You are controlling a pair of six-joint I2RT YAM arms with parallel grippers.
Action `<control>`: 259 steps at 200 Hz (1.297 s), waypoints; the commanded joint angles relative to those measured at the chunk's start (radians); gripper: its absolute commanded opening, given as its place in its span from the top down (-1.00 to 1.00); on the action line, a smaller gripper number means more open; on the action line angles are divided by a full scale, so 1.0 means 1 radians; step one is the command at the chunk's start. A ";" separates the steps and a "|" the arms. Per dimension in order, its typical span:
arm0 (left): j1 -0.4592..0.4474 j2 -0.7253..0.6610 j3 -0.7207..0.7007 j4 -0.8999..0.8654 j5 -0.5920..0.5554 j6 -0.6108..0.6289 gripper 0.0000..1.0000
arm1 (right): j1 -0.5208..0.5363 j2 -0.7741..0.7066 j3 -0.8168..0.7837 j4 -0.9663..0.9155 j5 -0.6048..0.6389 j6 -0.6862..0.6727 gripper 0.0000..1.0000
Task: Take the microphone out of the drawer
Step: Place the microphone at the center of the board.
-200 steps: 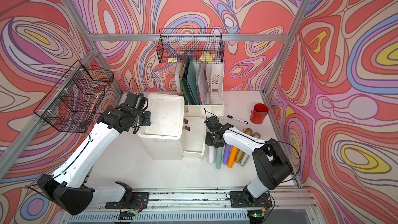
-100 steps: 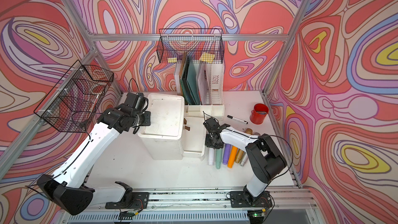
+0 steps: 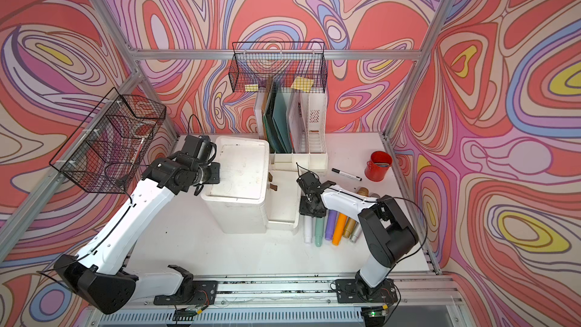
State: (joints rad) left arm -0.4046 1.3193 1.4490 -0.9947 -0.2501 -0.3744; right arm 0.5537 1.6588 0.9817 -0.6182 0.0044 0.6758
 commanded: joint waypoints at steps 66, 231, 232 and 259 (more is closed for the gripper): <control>-0.020 0.020 -0.012 -0.003 0.032 0.038 1.00 | -0.018 -0.110 0.087 -0.096 0.136 -0.059 0.87; -0.020 0.023 0.004 -0.008 0.029 0.044 1.00 | -0.060 0.067 0.108 0.002 0.040 -0.050 0.90; -0.020 0.023 0.004 -0.008 0.029 0.043 1.00 | -0.061 0.068 0.107 0.002 0.039 -0.050 0.90; -0.019 0.020 0.002 -0.012 0.027 0.045 1.00 | -0.062 0.079 0.109 0.003 0.035 -0.046 0.78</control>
State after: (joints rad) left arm -0.4049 1.3205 1.4490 -0.9943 -0.2459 -0.3740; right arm 0.4980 1.7020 1.0981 -0.6067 0.0437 0.6189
